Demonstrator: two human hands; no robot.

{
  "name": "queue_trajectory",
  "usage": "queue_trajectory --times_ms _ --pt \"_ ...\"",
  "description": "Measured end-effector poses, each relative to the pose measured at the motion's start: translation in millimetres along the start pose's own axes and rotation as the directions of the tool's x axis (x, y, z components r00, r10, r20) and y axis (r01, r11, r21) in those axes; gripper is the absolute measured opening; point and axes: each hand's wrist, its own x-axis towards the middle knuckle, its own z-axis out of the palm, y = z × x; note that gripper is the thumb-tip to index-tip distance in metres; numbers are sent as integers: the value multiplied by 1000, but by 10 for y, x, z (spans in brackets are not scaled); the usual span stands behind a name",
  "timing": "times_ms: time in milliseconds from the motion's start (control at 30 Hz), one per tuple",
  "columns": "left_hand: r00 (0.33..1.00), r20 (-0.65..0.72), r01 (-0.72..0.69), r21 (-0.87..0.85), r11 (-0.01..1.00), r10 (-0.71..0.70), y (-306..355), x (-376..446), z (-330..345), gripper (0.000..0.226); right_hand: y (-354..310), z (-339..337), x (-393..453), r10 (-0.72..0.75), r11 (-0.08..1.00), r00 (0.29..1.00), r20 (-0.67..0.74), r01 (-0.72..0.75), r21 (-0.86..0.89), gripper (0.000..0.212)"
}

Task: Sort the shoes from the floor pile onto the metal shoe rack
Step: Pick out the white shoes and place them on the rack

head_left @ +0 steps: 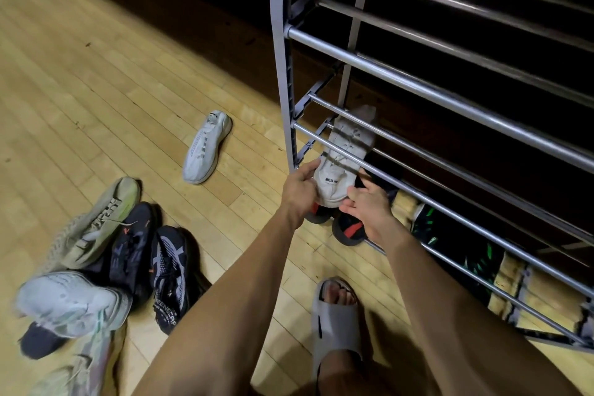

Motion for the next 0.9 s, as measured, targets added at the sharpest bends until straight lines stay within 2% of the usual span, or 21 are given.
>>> queue_trajectory --times_ms 100,233,433,600,700,900 --pt "1000 -12 -5 -77 997 4 42 3 16 47 -36 16 12 27 997 1000 -16 -26 71 35" --pt "1000 1 -12 -130 991 12 145 -18 42 44 -73 30 10 59 995 998 16 -60 83 39" --pt "1000 -3 12 -132 991 -13 116 -6 19 37 -50 21 -27 20 995 998 58 -26 93 47" --pt "999 -24 30 -113 993 -33 66 11 -31 29 -37 18 -15 5 997 1000 31 -7 78 42" --pt "1000 -24 15 -56 998 -16 16 -55 -153 36 -11 -6 -72 5 999 999 40 -7 48 43" --pt "991 -133 -23 -30 999 18 45 -289 -610 26 74 62 -301 -50 995 999 -19 48 -89 26"
